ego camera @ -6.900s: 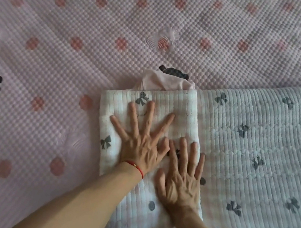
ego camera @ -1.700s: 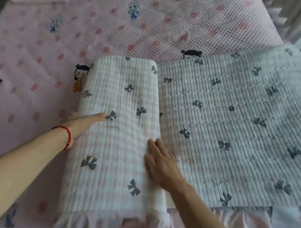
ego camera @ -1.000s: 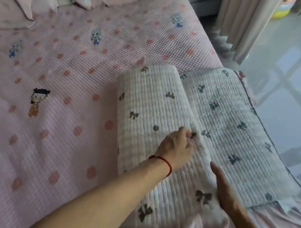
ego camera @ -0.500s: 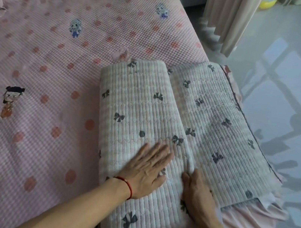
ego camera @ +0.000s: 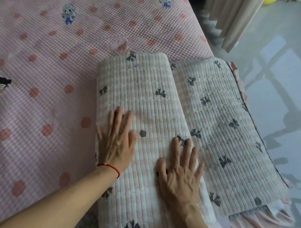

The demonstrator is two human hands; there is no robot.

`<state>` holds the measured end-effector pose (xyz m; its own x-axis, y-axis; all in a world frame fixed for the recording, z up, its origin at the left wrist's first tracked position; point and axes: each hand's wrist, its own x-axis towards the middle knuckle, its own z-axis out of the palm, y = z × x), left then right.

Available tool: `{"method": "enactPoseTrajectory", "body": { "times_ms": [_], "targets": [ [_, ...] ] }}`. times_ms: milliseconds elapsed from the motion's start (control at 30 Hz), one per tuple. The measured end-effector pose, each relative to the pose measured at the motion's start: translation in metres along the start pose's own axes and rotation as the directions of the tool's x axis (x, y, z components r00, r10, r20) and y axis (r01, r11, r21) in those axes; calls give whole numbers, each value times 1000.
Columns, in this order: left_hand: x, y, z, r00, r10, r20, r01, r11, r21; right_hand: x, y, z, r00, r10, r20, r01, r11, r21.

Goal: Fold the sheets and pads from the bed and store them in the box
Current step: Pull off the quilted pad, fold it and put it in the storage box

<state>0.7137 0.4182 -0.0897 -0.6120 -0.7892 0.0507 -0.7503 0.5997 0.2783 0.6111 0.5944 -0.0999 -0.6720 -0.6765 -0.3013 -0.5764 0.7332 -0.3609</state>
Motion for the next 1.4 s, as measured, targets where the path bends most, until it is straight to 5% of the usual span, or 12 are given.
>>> {"method": "enactPoseTrajectory", "body": {
  "times_ms": [100, 200, 367, 467, 533, 733, 900, 1100, 1300, 1400],
  "targets": [
    [11, -2, -4, 938, -340, -63, 312, 911, -271, 1, 3, -1, 1000, -7, -11, 7, 1000, -5],
    [16, -7, -14, 751, -636, 178, 648, 655, -389, 7, 3, 2, 1000, 9, 1, -9, 1000, 2],
    [17, -35, -21, 545, -622, 563, 820, 254, -513, 21, 7, 18, 998, 65, -8, -65, 997, -34],
    [8, -47, -27, 514, -419, 749, 844, 91, -528, 25, 11, 24, 998, 60, -8, -60, 997, -38],
    [0, -43, -27, 533, -334, 777, 840, 102, -533, 27, 14, 27, 998, 60, -18, -61, 998, -32],
    [4, -19, -51, 587, -470, 659, 791, 159, -591, 21, 9, 4, 990, 71, 124, -71, 997, -3],
    [16, -1, -141, 662, -474, 580, 726, 215, -653, -22, -31, -77, 969, 134, 205, -143, 989, 33],
    [4, -55, -251, 729, -537, 425, 656, 368, -659, -86, -125, -111, 964, -87, 252, 33, 977, 210],
    [-20, -123, -288, 722, -654, 228, 685, 624, -376, -127, -170, -103, 927, -154, 343, 39, 947, 318],
    [-29, -130, -284, 724, -660, 201, 686, 660, -306, -135, -170, -105, 924, -197, 327, 62, 923, 380]
  ]
}}
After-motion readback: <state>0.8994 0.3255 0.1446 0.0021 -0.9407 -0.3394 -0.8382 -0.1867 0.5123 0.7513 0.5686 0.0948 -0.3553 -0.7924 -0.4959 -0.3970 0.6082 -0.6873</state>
